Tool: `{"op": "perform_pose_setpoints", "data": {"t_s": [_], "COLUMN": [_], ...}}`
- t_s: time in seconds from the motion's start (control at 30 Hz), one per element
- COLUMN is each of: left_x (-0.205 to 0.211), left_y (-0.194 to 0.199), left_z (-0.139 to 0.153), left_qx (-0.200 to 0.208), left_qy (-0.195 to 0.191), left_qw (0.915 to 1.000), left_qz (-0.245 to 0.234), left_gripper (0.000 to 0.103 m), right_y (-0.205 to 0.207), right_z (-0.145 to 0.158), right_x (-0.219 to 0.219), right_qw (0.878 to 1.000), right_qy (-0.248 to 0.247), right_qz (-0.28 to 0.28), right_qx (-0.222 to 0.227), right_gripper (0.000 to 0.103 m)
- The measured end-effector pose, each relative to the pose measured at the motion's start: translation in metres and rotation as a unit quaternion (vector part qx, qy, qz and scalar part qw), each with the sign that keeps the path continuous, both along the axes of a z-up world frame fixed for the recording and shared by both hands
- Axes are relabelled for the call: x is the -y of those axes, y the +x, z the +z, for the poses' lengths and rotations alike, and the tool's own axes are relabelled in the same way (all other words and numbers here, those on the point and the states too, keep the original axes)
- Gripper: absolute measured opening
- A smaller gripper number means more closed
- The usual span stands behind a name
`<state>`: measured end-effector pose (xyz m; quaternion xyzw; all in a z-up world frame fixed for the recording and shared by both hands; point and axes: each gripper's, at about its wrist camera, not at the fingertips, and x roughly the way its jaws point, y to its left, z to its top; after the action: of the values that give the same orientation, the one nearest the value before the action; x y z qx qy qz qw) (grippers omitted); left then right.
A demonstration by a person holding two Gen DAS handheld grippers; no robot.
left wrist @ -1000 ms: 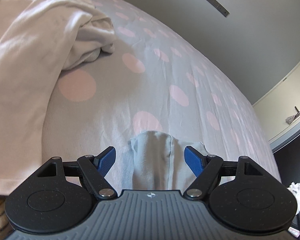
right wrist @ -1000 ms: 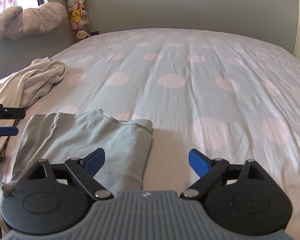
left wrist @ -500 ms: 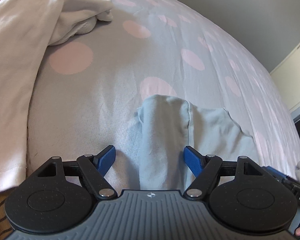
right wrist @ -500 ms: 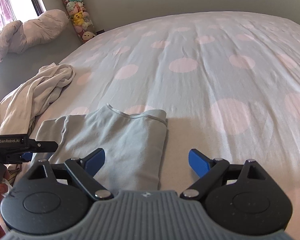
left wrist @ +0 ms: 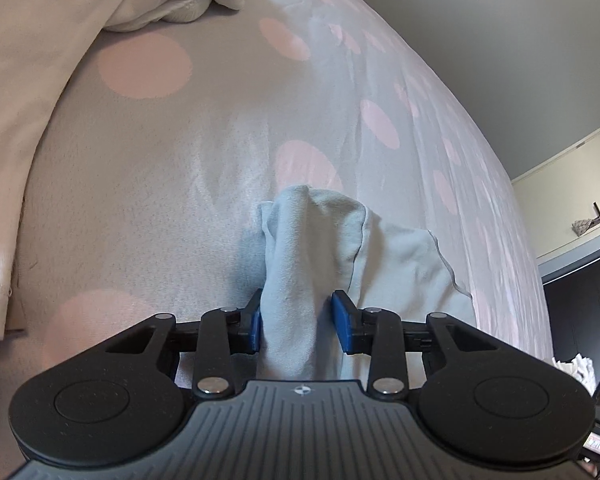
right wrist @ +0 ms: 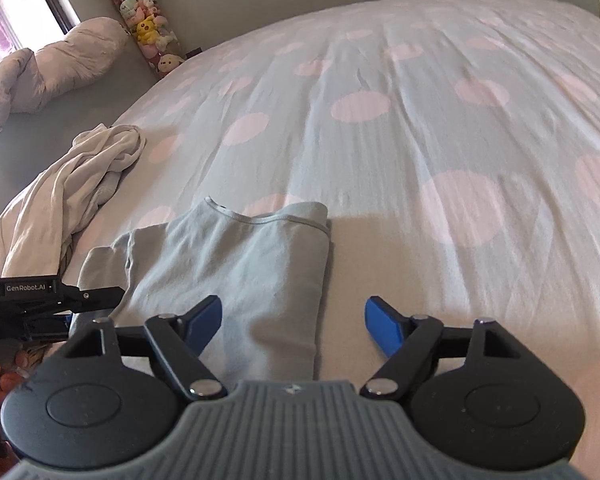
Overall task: Fold clothes
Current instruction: 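Grasp the folded shirt's end with both grippers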
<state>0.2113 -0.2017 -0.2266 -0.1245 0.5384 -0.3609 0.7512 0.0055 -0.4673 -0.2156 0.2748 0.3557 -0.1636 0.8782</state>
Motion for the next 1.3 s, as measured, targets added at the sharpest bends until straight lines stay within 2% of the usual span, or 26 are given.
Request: {"op": "perform_pose_setpoints", "data": {"t_s": [0.07,0.23,0.3,0.33,0.37,0.43,0.47,0.5,0.67,0.97,1.13,1.3], "left_x": [0.003,0.008,0.011,0.012,0.012,0.012,0.013,0.013,0.013,0.011,0.002,-0.006], "left_y": [-0.001,0.000,0.000,0.000,-0.001,-0.002,-0.002,-0.002,-0.005,-0.024,-0.040,-0.059], "left_z": [0.000,0.001,0.002,0.002,0.003,0.004,0.004,0.005,0.011,0.036,0.063,0.099], "left_qx": [0.007,0.019,0.028,0.032,0.035,0.038,0.040,0.042,0.056,0.118,0.162,0.212], "left_qy": [0.003,0.006,0.010,0.011,0.012,0.010,0.009,0.008,0.009,0.001,-0.016,-0.046], "left_qw": [1.0000,0.9997,0.9994,0.9992,0.9991,0.9988,0.9987,0.9985,0.9975,0.9912,0.9852,0.9752], "left_qz": [-0.003,-0.011,-0.018,-0.021,-0.024,-0.029,-0.031,-0.034,-0.042,-0.061,-0.055,-0.042], "left_gripper": [0.032,0.031,0.029,0.027,0.026,0.020,0.018,0.015,0.012,0.011,0.011,0.010], "right_y": [0.001,0.014,0.021,0.024,0.026,0.028,0.028,0.028,0.022,0.005,-0.009,-0.026], "right_z": [-0.006,-0.011,-0.012,-0.012,-0.012,-0.011,-0.010,-0.009,0.006,0.043,0.064,0.092], "right_x": [0.007,0.007,0.004,0.003,0.003,0.002,0.002,0.001,-0.011,-0.037,-0.053,-0.067], "right_qw": [1.000,0.999,0.999,0.999,0.999,0.999,0.999,0.999,1.000,0.998,0.995,0.988], "right_qy": [0.025,0.040,0.038,0.038,0.040,0.042,0.042,0.042,0.012,-0.040,-0.070,-0.116], "right_qz": [-0.010,-0.005,-0.002,-0.002,-0.004,-0.013,-0.018,-0.022,-0.025,-0.018,-0.014,-0.009], "right_qx": [-0.005,-0.002,-0.002,-0.002,-0.002,-0.004,-0.004,-0.003,0.011,0.045,0.068,0.101], "right_gripper": [0.060,0.062,0.059,0.055,0.044,0.032,0.023,0.020,0.016,0.015,0.014,0.014]}}
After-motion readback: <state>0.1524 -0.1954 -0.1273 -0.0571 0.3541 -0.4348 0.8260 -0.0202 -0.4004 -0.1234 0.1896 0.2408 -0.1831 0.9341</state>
